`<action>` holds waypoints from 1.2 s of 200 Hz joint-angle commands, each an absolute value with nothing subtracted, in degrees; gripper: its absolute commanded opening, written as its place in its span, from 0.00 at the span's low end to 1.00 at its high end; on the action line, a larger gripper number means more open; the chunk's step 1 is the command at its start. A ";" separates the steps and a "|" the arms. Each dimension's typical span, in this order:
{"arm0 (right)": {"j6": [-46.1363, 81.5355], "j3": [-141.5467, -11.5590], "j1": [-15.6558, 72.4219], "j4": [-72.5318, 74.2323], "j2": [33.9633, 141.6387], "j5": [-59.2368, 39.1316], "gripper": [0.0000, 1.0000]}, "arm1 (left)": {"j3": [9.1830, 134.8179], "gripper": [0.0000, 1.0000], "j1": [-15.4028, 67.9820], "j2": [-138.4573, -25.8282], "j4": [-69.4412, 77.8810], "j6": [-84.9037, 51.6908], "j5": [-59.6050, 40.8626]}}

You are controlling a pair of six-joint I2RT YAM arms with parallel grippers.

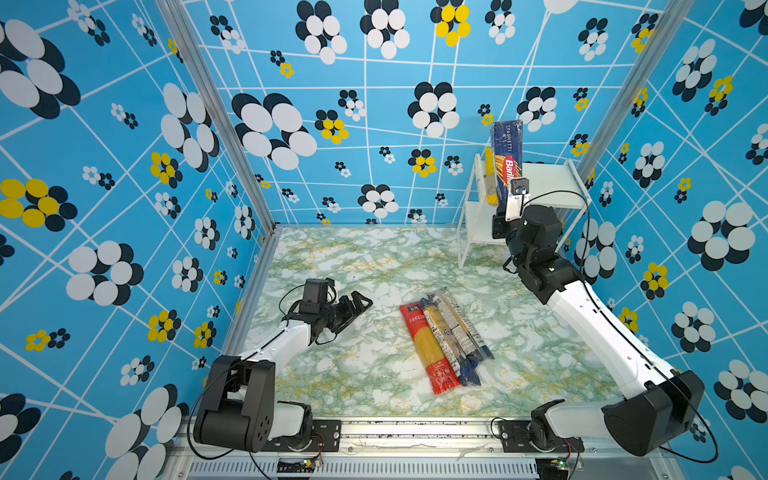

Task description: Place and organize the pasta boxes and bags onto the shelf

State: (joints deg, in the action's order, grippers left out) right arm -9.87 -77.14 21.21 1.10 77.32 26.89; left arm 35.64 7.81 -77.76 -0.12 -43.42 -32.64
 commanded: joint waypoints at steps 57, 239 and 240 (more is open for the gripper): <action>-6.19 -88.08 18.38 -1.61 73.65 30.86 0.00 | 34.90 0.99 7.32 -79.10 0.97 -42.50 -33.92; -7.76 -99.76 16.69 -13.49 79.49 41.44 0.00 | 36.29 0.99 7.34 -80.68 1.14 -42.02 -34.78; -7.79 -99.76 16.65 -13.47 79.47 41.46 0.00 | 36.29 0.99 7.36 -80.68 1.14 -42.01 -34.79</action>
State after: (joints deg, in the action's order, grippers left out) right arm -7.09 -96.18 17.06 -19.38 79.96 38.89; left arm 35.64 7.81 -80.03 0.45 -43.38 -33.91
